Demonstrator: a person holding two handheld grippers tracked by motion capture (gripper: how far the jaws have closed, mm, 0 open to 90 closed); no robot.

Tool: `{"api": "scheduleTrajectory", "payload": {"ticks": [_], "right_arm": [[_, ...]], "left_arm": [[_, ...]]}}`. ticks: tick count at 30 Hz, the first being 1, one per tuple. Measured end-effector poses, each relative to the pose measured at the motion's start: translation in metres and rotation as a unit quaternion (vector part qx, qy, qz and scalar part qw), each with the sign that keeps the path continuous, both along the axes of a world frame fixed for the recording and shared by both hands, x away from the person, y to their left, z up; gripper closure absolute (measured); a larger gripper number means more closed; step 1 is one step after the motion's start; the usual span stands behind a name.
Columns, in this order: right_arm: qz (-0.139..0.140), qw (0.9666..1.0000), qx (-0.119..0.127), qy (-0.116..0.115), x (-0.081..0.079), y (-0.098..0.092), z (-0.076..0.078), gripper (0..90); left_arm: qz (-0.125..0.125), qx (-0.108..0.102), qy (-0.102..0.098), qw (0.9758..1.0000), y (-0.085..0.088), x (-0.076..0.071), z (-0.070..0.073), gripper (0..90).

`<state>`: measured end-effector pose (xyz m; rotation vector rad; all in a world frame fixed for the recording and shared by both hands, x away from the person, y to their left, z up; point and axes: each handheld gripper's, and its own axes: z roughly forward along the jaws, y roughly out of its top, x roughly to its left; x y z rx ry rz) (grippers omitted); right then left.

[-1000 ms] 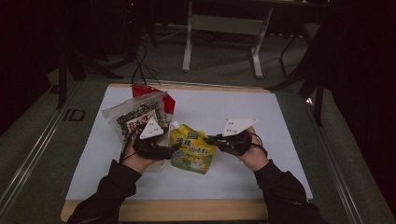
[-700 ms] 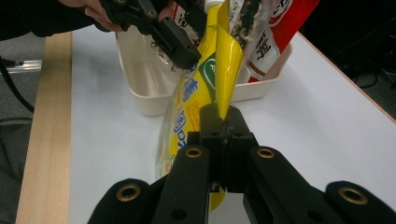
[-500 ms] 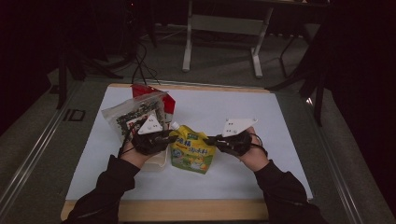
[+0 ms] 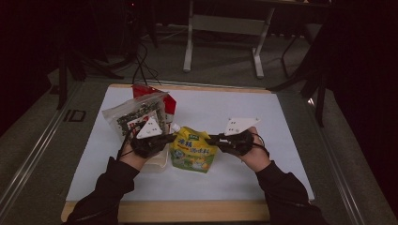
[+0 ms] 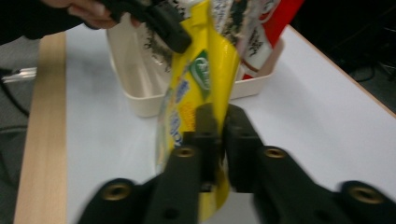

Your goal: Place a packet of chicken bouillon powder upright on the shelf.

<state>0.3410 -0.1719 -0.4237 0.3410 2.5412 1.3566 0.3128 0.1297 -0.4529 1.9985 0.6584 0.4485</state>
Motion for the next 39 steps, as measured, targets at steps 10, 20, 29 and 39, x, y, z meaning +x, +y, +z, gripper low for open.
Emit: {"api": "scheduleTrajectory", "payload": {"ticks": [10, 20, 29, 39], "right_arm": [[-0.033, 0.9985, 0.017, 0.042, 0.015, -0.008, -0.004, 40.3], [-0.006, 0.9987, 0.001, 0.051, 0.014, 0.006, -0.017, 67.2], [0.020, 0.9986, -0.020, 0.045, 0.007, 0.011, -0.012, 89.8], [0.024, 0.9993, 0.004, 0.027, 0.001, -0.002, 0.011, 90.0]], "left_arm": [[-0.007, -0.004, 0.000, 1.0000, 0.003, -0.001, 0.000, 90.0], [-0.007, -0.008, 0.006, 0.9999, 0.003, -0.001, 0.000, 90.0], [-0.010, -0.016, 0.015, 0.9997, 0.005, -0.002, 0.002, 90.0], [-0.020, -0.039, 0.001, 0.9990, 0.002, -0.012, 0.020, 75.0]]}}
